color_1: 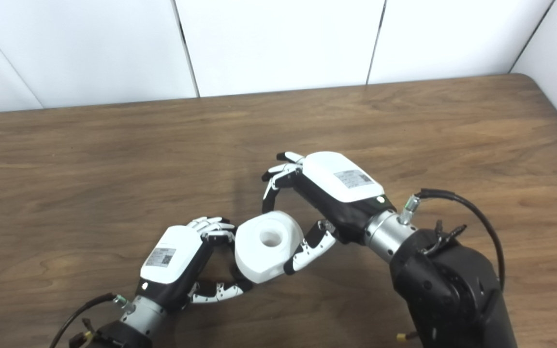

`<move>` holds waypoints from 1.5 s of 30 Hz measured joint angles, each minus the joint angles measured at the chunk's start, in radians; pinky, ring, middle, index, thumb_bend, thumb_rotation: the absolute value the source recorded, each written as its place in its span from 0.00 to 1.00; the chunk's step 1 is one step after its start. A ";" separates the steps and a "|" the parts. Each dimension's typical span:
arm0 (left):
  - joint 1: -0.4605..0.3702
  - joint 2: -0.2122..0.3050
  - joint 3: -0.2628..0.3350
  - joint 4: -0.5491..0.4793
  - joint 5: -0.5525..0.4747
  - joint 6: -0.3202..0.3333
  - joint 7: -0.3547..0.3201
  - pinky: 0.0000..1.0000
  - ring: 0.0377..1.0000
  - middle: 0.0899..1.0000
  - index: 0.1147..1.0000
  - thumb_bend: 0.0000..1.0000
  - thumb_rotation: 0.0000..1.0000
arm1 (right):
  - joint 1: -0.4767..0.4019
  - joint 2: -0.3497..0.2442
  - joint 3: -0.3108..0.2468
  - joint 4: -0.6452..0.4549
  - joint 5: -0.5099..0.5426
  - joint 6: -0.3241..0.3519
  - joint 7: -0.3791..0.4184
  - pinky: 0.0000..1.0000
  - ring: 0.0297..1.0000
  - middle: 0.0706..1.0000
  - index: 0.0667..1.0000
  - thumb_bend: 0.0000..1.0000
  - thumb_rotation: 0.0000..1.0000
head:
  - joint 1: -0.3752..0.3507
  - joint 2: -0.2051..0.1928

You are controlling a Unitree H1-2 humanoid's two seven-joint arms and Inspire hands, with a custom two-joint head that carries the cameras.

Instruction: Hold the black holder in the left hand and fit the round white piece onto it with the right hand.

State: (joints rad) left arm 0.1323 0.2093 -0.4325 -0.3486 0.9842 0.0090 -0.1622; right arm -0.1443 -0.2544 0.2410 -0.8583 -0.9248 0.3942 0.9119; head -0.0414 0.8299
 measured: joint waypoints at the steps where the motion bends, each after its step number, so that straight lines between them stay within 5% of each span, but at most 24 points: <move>1: 0.000 0.000 0.000 0.000 0.000 0.000 0.000 0.86 0.83 0.73 0.42 0.52 0.04 | 0.001 0.000 0.001 0.003 -0.002 -0.005 0.000 0.85 0.95 0.81 0.45 0.52 0.13 | 0.000 0.000; 27: 0.000 -0.001 -0.008 -0.008 0.004 0.017 -0.003 0.86 0.83 0.73 0.42 0.52 0.04 | 0.037 0.066 0.018 0.069 -0.051 -0.125 -0.057 0.83 0.96 0.80 0.45 0.52 0.13 | -0.002 0.000; 45: 0.001 -0.001 -0.008 -0.010 0.005 0.019 -0.007 0.86 0.84 0.72 0.42 0.52 0.04 | 0.036 0.065 0.014 0.073 -0.066 -0.130 -0.054 0.86 0.96 0.81 0.45 0.52 0.15 | -0.006 0.003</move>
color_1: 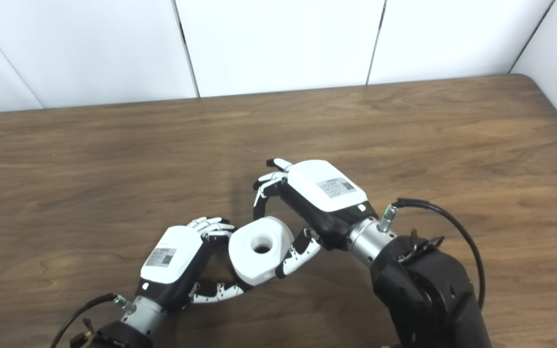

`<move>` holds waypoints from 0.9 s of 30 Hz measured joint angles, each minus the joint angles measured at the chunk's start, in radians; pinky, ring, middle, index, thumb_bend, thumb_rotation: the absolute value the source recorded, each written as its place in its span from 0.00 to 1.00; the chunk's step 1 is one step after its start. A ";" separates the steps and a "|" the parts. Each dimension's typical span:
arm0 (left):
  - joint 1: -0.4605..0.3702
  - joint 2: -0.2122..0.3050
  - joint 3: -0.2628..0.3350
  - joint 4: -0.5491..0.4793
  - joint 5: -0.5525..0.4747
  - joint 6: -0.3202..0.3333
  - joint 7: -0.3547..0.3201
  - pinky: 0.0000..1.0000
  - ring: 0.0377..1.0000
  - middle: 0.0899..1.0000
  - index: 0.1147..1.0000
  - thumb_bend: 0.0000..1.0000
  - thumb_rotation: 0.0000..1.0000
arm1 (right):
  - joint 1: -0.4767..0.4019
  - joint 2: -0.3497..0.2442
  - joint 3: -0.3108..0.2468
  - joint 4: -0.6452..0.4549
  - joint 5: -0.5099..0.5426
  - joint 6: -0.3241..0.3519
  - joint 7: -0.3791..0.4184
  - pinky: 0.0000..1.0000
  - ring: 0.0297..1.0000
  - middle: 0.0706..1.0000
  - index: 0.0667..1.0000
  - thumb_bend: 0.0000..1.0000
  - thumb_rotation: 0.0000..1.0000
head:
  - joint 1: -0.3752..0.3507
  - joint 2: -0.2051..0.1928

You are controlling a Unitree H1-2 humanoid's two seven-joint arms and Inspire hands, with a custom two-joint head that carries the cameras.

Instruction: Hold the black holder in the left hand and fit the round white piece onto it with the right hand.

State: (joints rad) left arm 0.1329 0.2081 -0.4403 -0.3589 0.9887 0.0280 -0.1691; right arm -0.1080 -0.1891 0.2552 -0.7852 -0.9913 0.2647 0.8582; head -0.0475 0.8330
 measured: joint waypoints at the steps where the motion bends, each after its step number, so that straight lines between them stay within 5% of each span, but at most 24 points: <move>1: 0.000 0.000 0.000 0.000 0.000 0.000 0.000 0.87 0.84 0.72 0.42 0.52 0.04 | -0.003 -0.002 0.000 0.000 -0.003 0.000 0.005 0.87 0.96 0.81 0.45 0.52 0.15 | 0.000 0.000; 2: 0.000 0.000 0.000 0.000 0.000 0.000 0.000 0.86 0.84 0.72 0.42 0.52 0.04 | -0.006 -0.003 0.001 0.000 -0.006 0.000 0.009 0.88 0.97 0.81 0.53 0.78 0.20 | 0.000 0.000; 5: 0.000 0.000 0.000 0.000 0.000 0.000 -0.001 0.87 0.84 0.73 0.42 0.52 0.04 | -0.014 -0.008 0.003 -0.001 -0.029 0.000 0.032 0.93 0.98 0.83 0.60 0.98 0.29 | -0.002 0.000; 12: 0.000 0.000 0.000 0.000 0.000 -0.001 0.000 0.86 0.84 0.73 0.42 0.52 0.04 | -0.013 -0.012 0.002 -0.001 -0.055 0.000 0.091 0.97 1.00 0.88 0.69 1.00 0.37 | -0.003 -0.002; 27: 0.000 -0.005 -0.001 0.000 0.008 0.001 -0.002 0.86 0.84 0.72 0.42 0.52 0.04 | -0.013 -0.004 -0.007 -0.004 -0.079 0.000 0.130 0.97 1.00 0.91 0.71 1.00 0.40 | -0.002 -0.006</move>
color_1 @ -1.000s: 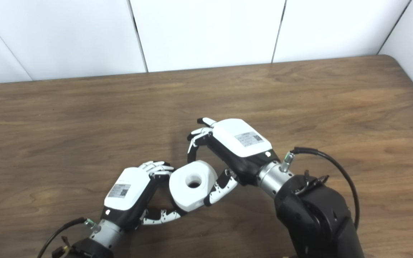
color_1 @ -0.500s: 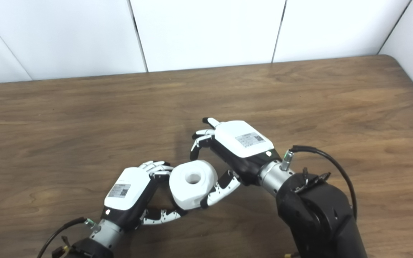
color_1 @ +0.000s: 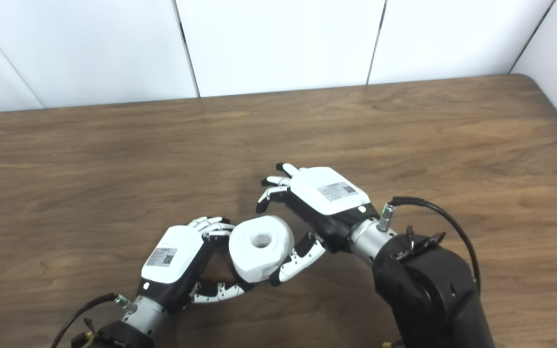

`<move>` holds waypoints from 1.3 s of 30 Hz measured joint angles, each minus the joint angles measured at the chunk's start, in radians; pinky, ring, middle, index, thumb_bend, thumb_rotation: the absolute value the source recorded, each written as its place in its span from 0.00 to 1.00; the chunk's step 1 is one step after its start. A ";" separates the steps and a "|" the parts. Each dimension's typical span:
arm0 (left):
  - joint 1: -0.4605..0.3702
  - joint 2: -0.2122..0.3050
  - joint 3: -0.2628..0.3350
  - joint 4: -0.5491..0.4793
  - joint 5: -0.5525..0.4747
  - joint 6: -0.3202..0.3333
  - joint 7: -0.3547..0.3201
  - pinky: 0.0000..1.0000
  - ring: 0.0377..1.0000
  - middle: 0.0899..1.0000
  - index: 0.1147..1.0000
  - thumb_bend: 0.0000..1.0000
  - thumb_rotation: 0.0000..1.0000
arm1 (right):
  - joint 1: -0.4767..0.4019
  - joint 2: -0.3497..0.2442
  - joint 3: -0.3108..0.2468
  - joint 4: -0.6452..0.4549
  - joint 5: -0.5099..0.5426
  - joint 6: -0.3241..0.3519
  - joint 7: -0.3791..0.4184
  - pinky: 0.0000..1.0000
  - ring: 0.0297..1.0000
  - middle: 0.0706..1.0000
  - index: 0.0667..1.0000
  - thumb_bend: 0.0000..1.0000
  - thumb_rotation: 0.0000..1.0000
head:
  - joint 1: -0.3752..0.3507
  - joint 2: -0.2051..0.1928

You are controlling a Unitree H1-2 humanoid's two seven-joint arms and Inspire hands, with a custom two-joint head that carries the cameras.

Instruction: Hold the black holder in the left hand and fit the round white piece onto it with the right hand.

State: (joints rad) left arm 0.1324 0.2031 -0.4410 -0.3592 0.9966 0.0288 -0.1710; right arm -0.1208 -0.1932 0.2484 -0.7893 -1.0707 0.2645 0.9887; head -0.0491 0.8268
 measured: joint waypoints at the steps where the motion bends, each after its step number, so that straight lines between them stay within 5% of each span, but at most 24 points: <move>1: 0.000 0.000 0.000 0.000 0.000 0.000 0.000 0.86 0.84 0.72 0.42 0.52 0.04 | 0.000 0.000 -0.001 0.000 0.000 0.000 0.001 0.98 1.00 0.92 0.72 1.00 0.40 | 0.000 0.000; 25: 0.000 -0.001 0.013 0.004 0.000 0.008 -0.002 0.85 0.82 0.73 0.43 0.52 0.06 | -0.024 0.015 -0.076 -0.027 0.019 0.017 0.106 1.00 1.00 0.95 0.81 1.00 0.42 | 0.008 -0.009; 27: -0.001 -0.001 0.015 0.003 0.001 0.009 -0.007 0.85 0.82 0.73 0.58 0.76 0.15 | -0.024 0.018 -0.079 -0.030 0.021 0.017 0.106 1.00 1.00 0.95 0.81 1.00 0.42 | 0.009 -0.011; 30: -0.007 -0.001 0.020 -0.009 0.007 0.015 -0.039 0.86 0.83 0.75 0.67 0.92 0.26 | -0.024 0.020 -0.084 -0.031 0.023 0.017 0.106 1.00 1.00 0.96 0.82 1.00 0.43 | 0.012 -0.009; 39: -0.012 -0.013 0.052 -0.039 -0.011 0.034 -0.114 0.86 0.82 0.77 0.74 1.00 0.33 | -0.025 0.020 -0.094 -0.030 0.026 0.017 0.105 1.00 1.00 0.96 0.81 1.00 0.43 | 0.026 -0.012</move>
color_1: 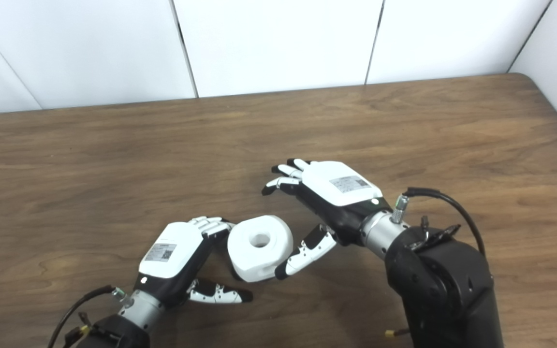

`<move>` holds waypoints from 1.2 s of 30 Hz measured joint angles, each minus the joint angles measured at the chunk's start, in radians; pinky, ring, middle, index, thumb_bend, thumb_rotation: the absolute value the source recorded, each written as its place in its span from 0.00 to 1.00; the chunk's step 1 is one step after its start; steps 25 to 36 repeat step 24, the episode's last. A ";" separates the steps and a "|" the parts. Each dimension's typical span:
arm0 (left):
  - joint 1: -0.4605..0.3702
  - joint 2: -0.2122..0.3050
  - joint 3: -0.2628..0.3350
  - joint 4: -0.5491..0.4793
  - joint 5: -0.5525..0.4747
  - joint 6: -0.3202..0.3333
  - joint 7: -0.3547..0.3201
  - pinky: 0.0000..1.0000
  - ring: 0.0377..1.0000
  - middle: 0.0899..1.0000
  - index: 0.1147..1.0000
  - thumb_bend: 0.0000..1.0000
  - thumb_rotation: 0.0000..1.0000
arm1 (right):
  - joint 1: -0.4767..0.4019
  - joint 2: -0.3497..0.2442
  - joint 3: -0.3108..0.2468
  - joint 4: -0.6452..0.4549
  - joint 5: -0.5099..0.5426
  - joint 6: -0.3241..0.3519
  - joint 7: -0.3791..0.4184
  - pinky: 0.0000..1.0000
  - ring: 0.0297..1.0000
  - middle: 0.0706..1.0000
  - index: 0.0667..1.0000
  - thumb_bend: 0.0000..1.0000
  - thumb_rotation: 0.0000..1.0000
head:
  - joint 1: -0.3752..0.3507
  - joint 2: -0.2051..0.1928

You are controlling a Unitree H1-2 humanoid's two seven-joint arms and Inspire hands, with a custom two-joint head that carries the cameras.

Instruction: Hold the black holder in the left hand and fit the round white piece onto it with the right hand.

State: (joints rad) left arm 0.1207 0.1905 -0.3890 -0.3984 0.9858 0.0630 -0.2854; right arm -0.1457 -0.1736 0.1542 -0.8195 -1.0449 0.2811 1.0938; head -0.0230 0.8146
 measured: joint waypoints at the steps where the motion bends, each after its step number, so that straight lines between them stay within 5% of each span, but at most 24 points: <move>1: 0.000 -0.002 0.005 -0.002 -0.002 0.001 -0.006 0.86 0.82 0.78 0.75 1.00 0.33 | 0.000 0.000 -0.001 0.000 0.002 0.000 -0.001 1.00 1.00 0.96 0.81 1.00 0.43 | 0.000 0.000; 13: 0.037 -0.014 0.087 -0.075 -0.030 0.040 -0.070 0.83 0.81 0.79 0.85 1.00 0.38 | -0.010 -0.010 -0.010 0.025 0.034 0.000 -0.022 1.00 1.00 0.95 0.81 1.00 0.43 | 0.026 -0.006; 24: 0.066 0.064 0.247 -0.253 -0.141 0.202 -0.265 0.76 0.87 0.88 0.92 1.00 0.35 | 0.004 -0.093 -0.095 0.007 0.063 0.055 0.008 1.00 1.00 0.98 0.88 1.00 0.55 | 0.032 -0.025; 36: 0.066 0.064 0.247 -0.253 -0.141 0.202 -0.265 0.76 0.87 0.88 0.92 1.00 0.35 | 0.004 -0.093 -0.095 0.007 0.063 0.055 0.008 1.00 1.00 0.98 0.88 1.00 0.55 | 0.032 -0.025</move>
